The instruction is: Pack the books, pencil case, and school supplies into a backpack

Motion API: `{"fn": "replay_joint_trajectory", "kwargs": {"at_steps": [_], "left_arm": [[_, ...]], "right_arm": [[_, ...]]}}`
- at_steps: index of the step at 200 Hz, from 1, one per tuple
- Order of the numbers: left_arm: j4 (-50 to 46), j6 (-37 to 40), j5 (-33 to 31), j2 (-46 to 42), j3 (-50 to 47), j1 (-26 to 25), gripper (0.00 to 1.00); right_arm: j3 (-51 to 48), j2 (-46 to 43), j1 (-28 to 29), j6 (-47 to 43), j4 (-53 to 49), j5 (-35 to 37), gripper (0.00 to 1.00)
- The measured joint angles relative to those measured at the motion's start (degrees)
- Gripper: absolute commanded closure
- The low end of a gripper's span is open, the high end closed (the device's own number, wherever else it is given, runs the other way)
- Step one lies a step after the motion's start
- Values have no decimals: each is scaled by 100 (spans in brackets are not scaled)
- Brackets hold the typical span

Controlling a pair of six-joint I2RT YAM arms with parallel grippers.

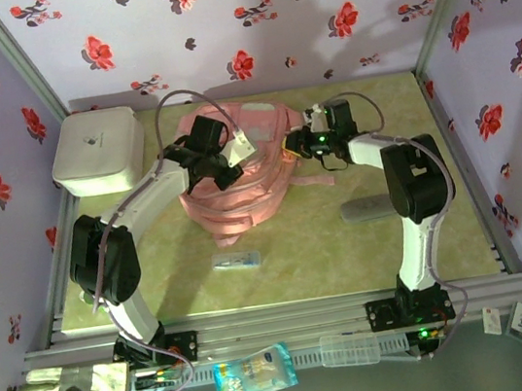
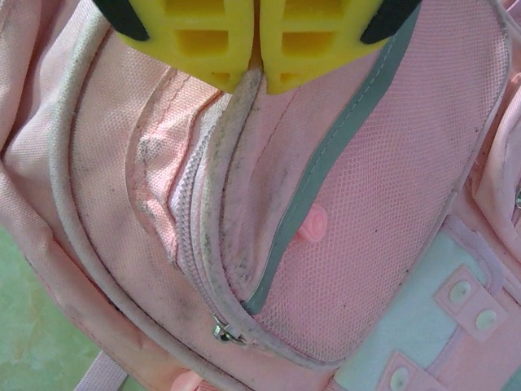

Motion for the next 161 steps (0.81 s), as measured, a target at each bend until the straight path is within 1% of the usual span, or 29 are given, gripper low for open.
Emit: {"fn": "replay_joint_trajectory", "kwargs": {"at_steps": [35,71,98,122,141,152,161], "left_arm": [[-74,-103,22,101,192,4,100],[-85,-251,107,232,302,9,100],[-87,-387,133,306,361,9,100],[-94,-450,144,326,365,9,100],[-94,-461,149,326,365,7,100],[-87,-461,153,326,365,2,100],[-83,-461,162,326,365,2,100]], "right_arm": [[-446,-223,118,345,372,-55,85],[-798,-516,315,470,413,-20,85],[-1019,-726,490,470,431,120,86],[-1119,-922,675,275,205,439,85],[-1106,-1099,802,-96,-205,866,77],[-1075,-1191,870,-332,-503,1108,70],[-1051,-1261,920,-546,-721,1292,67]]}}
